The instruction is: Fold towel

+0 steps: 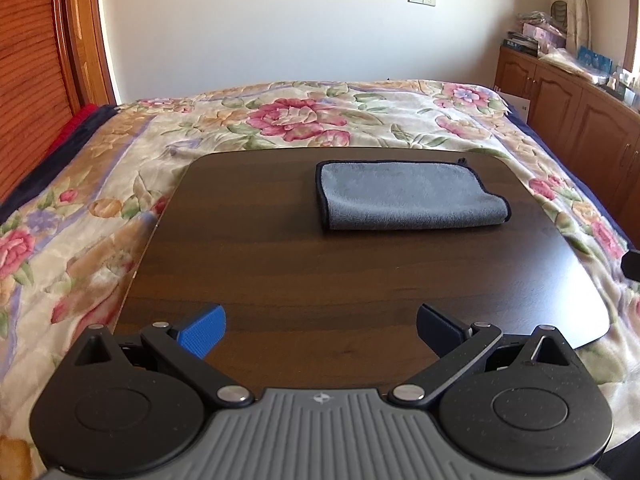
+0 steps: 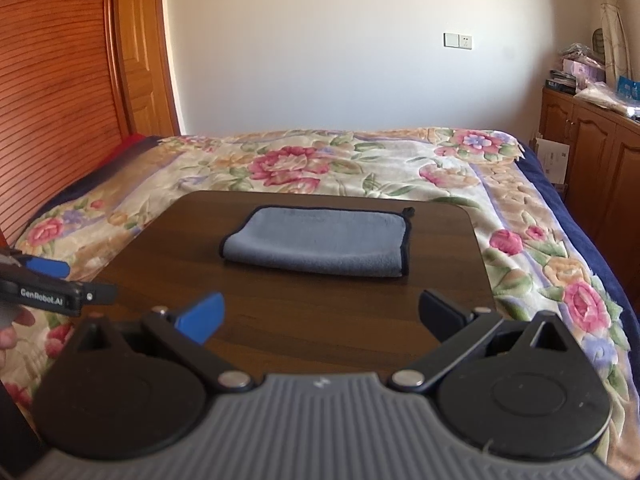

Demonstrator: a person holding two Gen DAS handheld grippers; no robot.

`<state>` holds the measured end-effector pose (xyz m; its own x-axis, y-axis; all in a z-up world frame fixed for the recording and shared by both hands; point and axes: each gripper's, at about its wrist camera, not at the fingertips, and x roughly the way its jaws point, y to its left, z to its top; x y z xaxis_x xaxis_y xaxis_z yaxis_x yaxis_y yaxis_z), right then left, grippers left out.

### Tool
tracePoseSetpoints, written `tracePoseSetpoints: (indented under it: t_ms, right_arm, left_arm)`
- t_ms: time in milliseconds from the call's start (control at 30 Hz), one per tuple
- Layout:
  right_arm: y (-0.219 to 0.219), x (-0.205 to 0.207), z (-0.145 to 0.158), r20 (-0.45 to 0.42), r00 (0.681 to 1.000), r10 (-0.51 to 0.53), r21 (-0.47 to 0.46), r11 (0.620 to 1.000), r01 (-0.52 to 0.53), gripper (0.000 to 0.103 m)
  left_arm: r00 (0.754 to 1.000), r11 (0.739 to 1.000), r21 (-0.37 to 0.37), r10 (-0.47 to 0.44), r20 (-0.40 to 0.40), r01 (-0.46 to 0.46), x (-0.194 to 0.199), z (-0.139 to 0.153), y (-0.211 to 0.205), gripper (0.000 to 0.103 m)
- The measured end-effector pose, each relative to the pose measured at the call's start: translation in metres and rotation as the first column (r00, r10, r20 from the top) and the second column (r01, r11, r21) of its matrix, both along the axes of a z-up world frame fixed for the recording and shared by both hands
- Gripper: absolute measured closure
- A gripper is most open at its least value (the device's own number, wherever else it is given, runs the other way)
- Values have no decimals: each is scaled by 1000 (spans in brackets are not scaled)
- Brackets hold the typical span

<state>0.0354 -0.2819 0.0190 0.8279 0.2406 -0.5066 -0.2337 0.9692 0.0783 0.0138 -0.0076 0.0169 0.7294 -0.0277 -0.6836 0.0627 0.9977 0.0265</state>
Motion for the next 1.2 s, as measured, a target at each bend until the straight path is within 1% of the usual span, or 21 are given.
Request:
tracePoseSetpoints:
  t_ms: [100, 167, 300, 367, 467, 567, 867, 1200]
  right_arm:
    - [1, -2, -4, 0, 1000, -9, 0, 1000, 9, 0]
    - [1, -1, -7, -6, 1000, -13, 4, 1000, 13, 0]
    - [1, -2, -15, -1, 1000, -27, -1, 1000, 27, 0]
    - [0, -2, -18, -8, 999, -37, 2, 999, 37, 0]
    - [-1, -3, -22, 4, 998, -55, -4, 998, 55, 0]
    - [-3, -2, -26, -9, 998, -60, 6, 998, 60, 0]
    - [-6, 1, -32, -28, 996, -81, 7, 997, 81, 0]
    - [-7, 2, -35, -37, 995, -91, 8, 996, 92, 0]
  left_arm:
    - [1000, 999, 33, 4, 14, -5, -3, -5, -1, 3]
    - [1000, 999, 40, 16, 17, -17, -4, -8, -1, 3]
    - [999, 999, 19, 32, 16, -32, -7, -13, 0, 3]
    - [999, 999, 15, 36, 12, -37, -8, -16, 0, 3]
    - [999, 999, 10, 50, 10, -50, -10, -20, 1, 3]
    - [998, 998, -1, 57, 0, -57, -11, -23, 3, 3]
    - [999, 999, 18, 44, 7, -44, -12, -26, -1, 3]
    - [999, 999, 19, 48, 15, -48, -13, -26, -1, 3]
